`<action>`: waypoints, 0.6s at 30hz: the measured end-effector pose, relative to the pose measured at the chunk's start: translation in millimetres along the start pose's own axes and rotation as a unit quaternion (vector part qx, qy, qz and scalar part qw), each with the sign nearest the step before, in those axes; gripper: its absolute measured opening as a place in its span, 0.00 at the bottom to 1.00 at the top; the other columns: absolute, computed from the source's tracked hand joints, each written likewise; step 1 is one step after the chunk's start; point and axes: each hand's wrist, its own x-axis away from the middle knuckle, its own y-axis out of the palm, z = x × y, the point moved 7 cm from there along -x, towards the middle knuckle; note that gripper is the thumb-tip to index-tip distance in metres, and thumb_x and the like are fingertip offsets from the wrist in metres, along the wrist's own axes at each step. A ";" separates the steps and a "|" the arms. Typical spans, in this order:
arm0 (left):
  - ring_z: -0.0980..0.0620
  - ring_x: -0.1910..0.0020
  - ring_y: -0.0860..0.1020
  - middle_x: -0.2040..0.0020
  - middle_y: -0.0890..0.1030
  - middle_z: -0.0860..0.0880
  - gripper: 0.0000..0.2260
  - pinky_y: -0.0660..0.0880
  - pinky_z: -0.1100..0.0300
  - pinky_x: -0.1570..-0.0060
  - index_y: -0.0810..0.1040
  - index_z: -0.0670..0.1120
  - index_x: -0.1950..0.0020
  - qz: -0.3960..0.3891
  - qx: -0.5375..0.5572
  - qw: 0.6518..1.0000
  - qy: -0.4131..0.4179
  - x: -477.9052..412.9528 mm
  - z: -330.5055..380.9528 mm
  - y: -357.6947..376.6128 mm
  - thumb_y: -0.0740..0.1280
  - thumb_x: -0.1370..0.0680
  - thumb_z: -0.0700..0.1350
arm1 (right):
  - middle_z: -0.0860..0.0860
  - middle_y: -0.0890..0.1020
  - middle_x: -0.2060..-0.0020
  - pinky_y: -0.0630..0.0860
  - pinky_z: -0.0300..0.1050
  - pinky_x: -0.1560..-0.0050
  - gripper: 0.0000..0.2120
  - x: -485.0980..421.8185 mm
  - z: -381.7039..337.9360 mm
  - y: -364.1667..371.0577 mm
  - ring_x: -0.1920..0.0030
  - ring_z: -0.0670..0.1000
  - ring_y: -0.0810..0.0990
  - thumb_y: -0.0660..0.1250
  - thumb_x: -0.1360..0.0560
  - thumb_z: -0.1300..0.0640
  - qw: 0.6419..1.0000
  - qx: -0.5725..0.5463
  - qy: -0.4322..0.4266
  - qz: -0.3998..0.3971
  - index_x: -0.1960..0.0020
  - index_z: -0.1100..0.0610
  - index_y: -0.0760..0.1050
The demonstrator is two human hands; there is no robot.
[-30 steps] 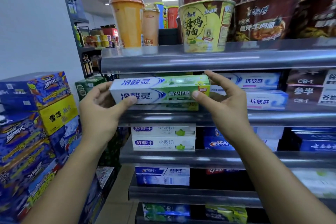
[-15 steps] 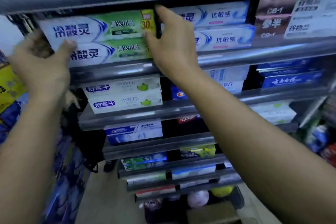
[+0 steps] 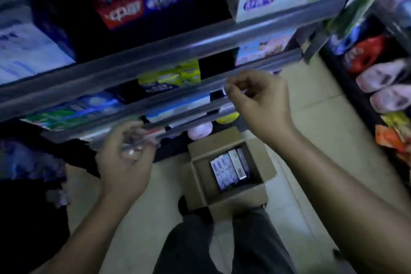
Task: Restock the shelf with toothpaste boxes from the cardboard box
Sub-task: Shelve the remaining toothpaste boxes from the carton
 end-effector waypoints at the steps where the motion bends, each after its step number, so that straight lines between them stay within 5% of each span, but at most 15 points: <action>1: 0.65 0.54 0.78 0.53 0.81 0.59 0.13 0.74 0.66 0.50 0.79 0.53 0.44 -0.043 0.003 0.999 -0.020 9.2 -13.8 31.5 0.73 0.23 0.38 | 0.37 0.82 0.67 0.79 0.45 0.60 0.04 6.5 43.0 1.3 0.64 0.40 0.81 0.70 0.27 0.56 0.999 0.002 0.045 -0.022 0.57 0.48 0.83; 4: 0.63 0.58 0.79 0.56 0.82 0.55 0.18 0.73 0.67 0.55 0.78 0.54 0.45 -0.152 -0.014 0.979 -0.136 56.3 -81.9 125.5 0.73 0.25 0.32 | 0.42 0.83 0.67 0.81 0.52 0.60 0.03 42.1 167.4 5.4 0.65 0.46 0.82 0.70 0.29 0.54 0.982 0.048 0.164 -0.079 0.60 0.48 0.82; 7: 0.65 0.59 0.79 0.57 0.82 0.55 0.16 0.72 0.74 0.58 0.78 0.53 0.45 -0.217 -0.035 0.947 -0.234 102.5 -152.0 201.1 0.74 0.25 0.35 | 0.41 0.82 0.67 0.74 0.41 0.60 0.06 81.5 277.4 20.1 0.65 0.38 0.80 0.70 0.27 0.58 0.952 0.097 0.255 -0.141 0.60 0.47 0.82; 11: 0.64 0.57 0.80 0.56 0.83 0.55 0.13 0.75 0.62 0.53 0.78 0.52 0.42 -0.282 -0.080 0.894 -0.338 167.9 -259.0 288.0 0.73 0.24 0.41 | 0.49 0.82 0.64 0.72 0.41 0.58 0.10 142.0 410.5 54.3 0.58 0.51 0.82 0.71 0.26 0.58 0.894 0.134 0.363 -0.226 0.64 0.48 0.77; 13: 0.56 0.52 0.82 0.53 0.83 0.53 0.14 0.78 0.57 0.50 0.78 0.52 0.40 -0.308 -0.102 0.866 -0.381 195.8 -312.5 326.2 0.72 0.24 0.43 | 0.49 0.79 0.66 0.68 0.40 0.61 0.15 167.7 466.5 78.0 0.58 0.53 0.80 0.71 0.26 0.58 0.873 0.147 0.379 -0.268 0.67 0.48 0.72; 18: 0.48 0.46 0.81 0.48 0.82 0.52 0.17 0.76 0.56 0.53 0.75 0.51 0.36 -0.353 -0.164 0.823 -0.413 242.6 -442.2 410.1 0.72 0.23 0.46 | 0.54 0.85 0.55 0.72 0.40 0.53 0.01 222.8 581.9 136.9 0.51 0.55 0.83 0.71 0.24 0.57 0.835 0.139 0.422 -0.325 0.53 0.54 0.80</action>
